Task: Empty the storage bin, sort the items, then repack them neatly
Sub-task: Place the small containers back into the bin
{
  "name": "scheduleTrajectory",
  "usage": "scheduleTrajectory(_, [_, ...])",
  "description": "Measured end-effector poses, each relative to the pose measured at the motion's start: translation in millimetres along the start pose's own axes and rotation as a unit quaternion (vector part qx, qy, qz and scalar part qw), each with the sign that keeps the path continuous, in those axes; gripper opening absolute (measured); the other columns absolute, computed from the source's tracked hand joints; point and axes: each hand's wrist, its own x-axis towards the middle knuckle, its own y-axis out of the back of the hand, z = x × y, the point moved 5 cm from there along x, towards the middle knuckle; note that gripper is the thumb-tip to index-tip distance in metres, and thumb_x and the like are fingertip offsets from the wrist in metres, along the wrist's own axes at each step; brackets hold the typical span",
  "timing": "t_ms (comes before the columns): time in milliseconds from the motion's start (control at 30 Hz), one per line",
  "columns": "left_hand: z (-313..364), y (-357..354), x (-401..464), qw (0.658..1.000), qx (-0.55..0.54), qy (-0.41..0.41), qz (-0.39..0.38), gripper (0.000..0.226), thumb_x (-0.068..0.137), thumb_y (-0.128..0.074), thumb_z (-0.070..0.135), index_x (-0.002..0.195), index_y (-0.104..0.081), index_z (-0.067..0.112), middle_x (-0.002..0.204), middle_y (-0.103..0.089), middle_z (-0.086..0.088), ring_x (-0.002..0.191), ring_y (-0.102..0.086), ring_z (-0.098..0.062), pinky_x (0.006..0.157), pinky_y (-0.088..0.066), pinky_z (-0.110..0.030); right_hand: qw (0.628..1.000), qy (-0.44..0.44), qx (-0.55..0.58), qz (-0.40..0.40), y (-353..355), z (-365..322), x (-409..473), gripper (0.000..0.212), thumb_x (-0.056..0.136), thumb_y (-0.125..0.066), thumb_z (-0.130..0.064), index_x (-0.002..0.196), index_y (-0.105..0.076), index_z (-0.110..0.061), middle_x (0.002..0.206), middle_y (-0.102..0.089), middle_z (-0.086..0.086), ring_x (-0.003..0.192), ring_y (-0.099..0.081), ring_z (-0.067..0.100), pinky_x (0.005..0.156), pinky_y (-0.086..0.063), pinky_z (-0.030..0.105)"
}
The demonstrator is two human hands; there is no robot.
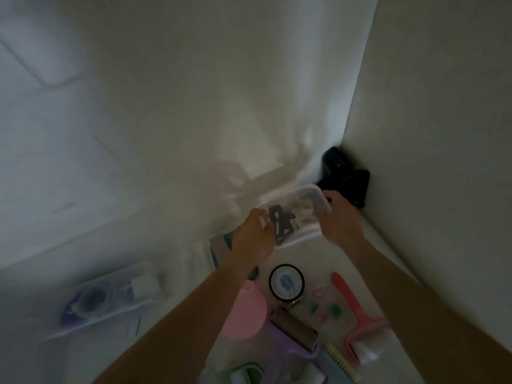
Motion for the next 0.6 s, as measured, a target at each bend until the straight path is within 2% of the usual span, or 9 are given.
scheduleTrajectory(67, [15,21,-15,0.999,-0.009,-0.041,0.028,0.031,0.101,-0.045,0.031,0.132,-0.048,0.032,0.094,-0.064,-0.001,0.059,-0.052,-0.006,0.051,-0.040,-0.021,0.999,-0.001,0.029,0.026,28,-17,-13,0.033,0.093,-0.057,-0.028,0.125,-0.055,-0.019,0.107,-0.066,0.004,0.090,-0.063,0.026,0.071,-0.045,0.030])
scheduleTrajectory(133, [24,44,-35,0.995,-0.030,-0.083,0.052,0.030,0.100,-0.047,0.033,0.129,-0.050,0.035,0.101,-0.068,-0.004,0.072,-0.061,-0.013,0.068,-0.051,-0.026,0.997,0.011,0.051,0.053,55,-41,-34,0.039,0.093,-0.059,-0.032,0.129,-0.055,-0.019,0.114,-0.065,0.003,0.097,-0.063,0.026,0.076,-0.046,0.030])
scheduleTrajectory(200, [28,72,-59,0.989,-0.042,-0.116,0.084,0.029,0.099,-0.049,0.033,0.127,-0.053,0.038,0.104,-0.067,-0.005,0.086,-0.064,-0.020,0.081,-0.054,-0.033,0.994,0.031,0.070,0.080,79,-70,-60,0.043,0.093,-0.061,-0.034,0.133,-0.053,-0.018,0.119,-0.064,0.004,0.104,-0.063,0.027,0.083,-0.048,0.033])
scheduleTrajectory(300, [26,122,-99,0.978,-0.051,-0.160,0.121,0.028,0.099,-0.051,0.027,0.125,-0.057,0.036,0.097,-0.068,0.001,0.083,-0.064,-0.015,0.076,-0.052,-0.028,0.986,0.061,0.110,0.108,104,-119,-104,0.047,0.090,-0.066,-0.028,0.134,-0.053,-0.018,0.118,-0.066,0.006,0.106,-0.063,0.026,0.088,-0.048,0.033])
scheduleTrajectory(367, [16,159,-125,0.973,-0.054,-0.179,0.139,0.028,0.098,-0.053,0.026,0.123,-0.058,0.037,0.093,-0.067,0.005,0.081,-0.064,-0.010,0.071,-0.047,-0.024,0.981,0.085,0.134,0.112,112,-154,-137,0.046,0.090,-0.066,-0.028,0.132,-0.053,-0.020,0.109,-0.066,0.005,0.098,-0.062,0.023,0.082,-0.047,0.029])
scheduleTrajectory(467, [-17,212,-154,0.968,-0.048,-0.188,0.159,0.028,0.095,-0.058,0.026,0.119,-0.059,0.040,0.087,-0.067,0.009,0.077,-0.065,-0.006,0.065,-0.044,-0.021,0.977,0.114,0.160,0.088,104,-205,-181,0.046,0.090,-0.066,-0.032,0.132,-0.050,-0.023,0.098,-0.063,0.001,0.089,-0.062,0.020,0.077,-0.052,0.034])
scheduleTrajectory(533, [-44,246,-166,0.968,-0.043,-0.177,0.172,0.028,0.094,-0.061,0.026,0.116,-0.060,0.042,0.084,-0.067,0.009,0.074,-0.066,-0.007,0.062,-0.044,-0.020,0.976,0.134,0.156,0.065,89,-237,-201,0.046,0.090,-0.065,-0.034,0.132,-0.048,-0.024,0.097,-0.064,-0.001,0.089,-0.063,0.019,0.078,-0.054,0.039])
scheduleTrajectory(600, [-76,278,-173,0.968,-0.042,-0.162,0.189,0.028,0.092,-0.063,0.025,0.113,-0.062,0.043,0.084,-0.068,0.007,0.072,-0.067,-0.010,0.063,-0.048,-0.023,0.978,0.148,0.145,0.031,60,-267,-215,0.047,0.092,-0.064,-0.033,0.135,-0.046,-0.024,0.100,-0.064,-0.002,0.090,-0.063,0.019,0.080,-0.052,0.036])
